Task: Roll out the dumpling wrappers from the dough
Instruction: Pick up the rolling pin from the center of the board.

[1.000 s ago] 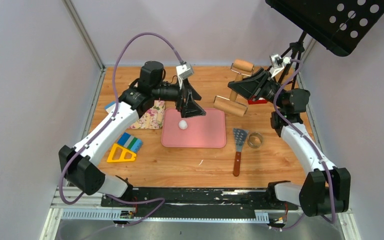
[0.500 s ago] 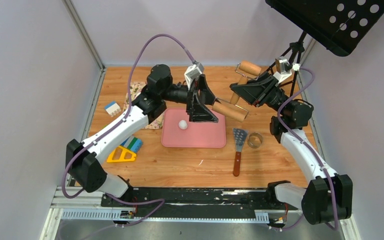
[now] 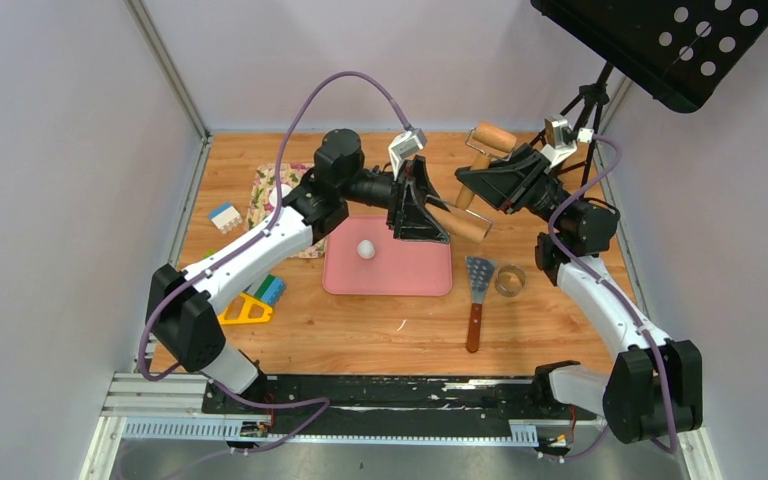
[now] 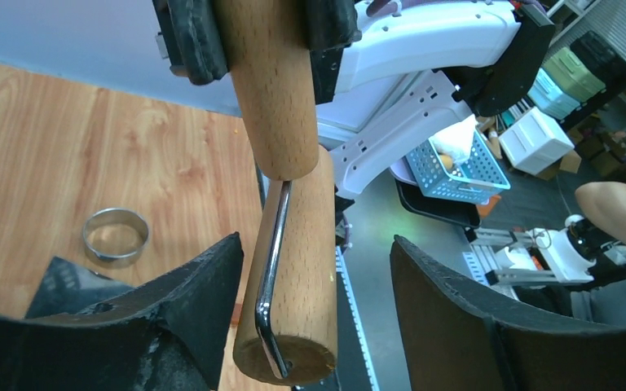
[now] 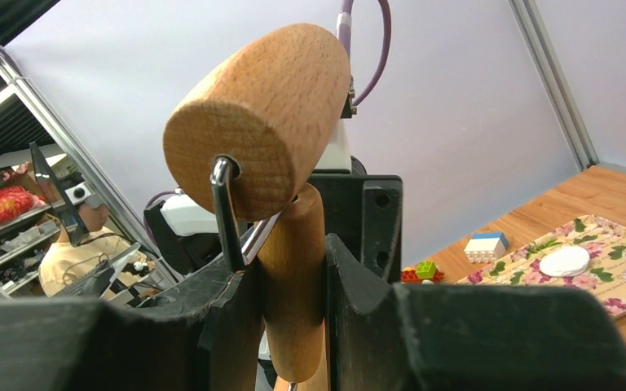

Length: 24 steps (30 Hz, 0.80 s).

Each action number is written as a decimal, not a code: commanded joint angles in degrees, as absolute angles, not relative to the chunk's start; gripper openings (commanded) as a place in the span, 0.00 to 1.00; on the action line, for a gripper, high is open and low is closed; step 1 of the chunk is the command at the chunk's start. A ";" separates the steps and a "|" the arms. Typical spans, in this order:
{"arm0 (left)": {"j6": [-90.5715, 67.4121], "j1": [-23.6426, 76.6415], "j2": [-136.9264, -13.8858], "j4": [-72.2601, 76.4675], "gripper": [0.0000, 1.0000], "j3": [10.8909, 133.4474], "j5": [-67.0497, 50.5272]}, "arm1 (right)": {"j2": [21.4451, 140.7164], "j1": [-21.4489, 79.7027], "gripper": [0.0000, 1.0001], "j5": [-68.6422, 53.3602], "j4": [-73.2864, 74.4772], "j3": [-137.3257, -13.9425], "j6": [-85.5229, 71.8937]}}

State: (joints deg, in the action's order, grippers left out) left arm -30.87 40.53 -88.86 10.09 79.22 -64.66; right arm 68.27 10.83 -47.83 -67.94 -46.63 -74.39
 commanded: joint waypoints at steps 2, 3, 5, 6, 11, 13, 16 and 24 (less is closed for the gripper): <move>-33.49 40.83 -88.59 13.83 0.60 81.72 -65.81 | 67.76 11.23 0.00 -45.40 -70.33 -46.46 -72.69; -34.16 40.79 -88.59 14.70 0.51 81.41 -65.86 | 67.76 11.20 0.00 -45.28 -70.32 -46.41 -72.56; -34.56 40.79 -88.59 15.33 0.27 80.92 -65.92 | 67.85 11.22 0.00 -45.31 -70.39 -46.48 -72.32; -34.08 40.80 -88.53 14.84 0.09 80.79 -65.72 | 67.89 11.19 0.00 -45.46 -70.32 -46.68 -72.08; -8.74 40.58 -86.53 -15.67 0.00 86.47 -58.58 | 67.28 10.74 0.51 -55.78 -62.88 -51.69 -62.81; 0.27 40.16 -85.26 -24.88 0.00 87.90 -55.23 | 66.12 10.64 0.77 -62.75 -51.80 -54.70 -52.07; 13.52 39.76 -83.90 -37.52 0.00 90.63 -49.95 | 63.38 10.06 0.95 -66.62 -25.87 -58.73 -29.33; 25.44 39.04 -80.27 -48.13 0.00 88.92 -50.76 | 59.32 9.51 1.00 -70.21 -26.02 -53.97 -21.98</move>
State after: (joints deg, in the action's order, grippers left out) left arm 16.21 39.46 -85.17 -43.05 89.95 -49.25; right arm 60.64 9.67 -65.76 -21.43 -57.76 -23.73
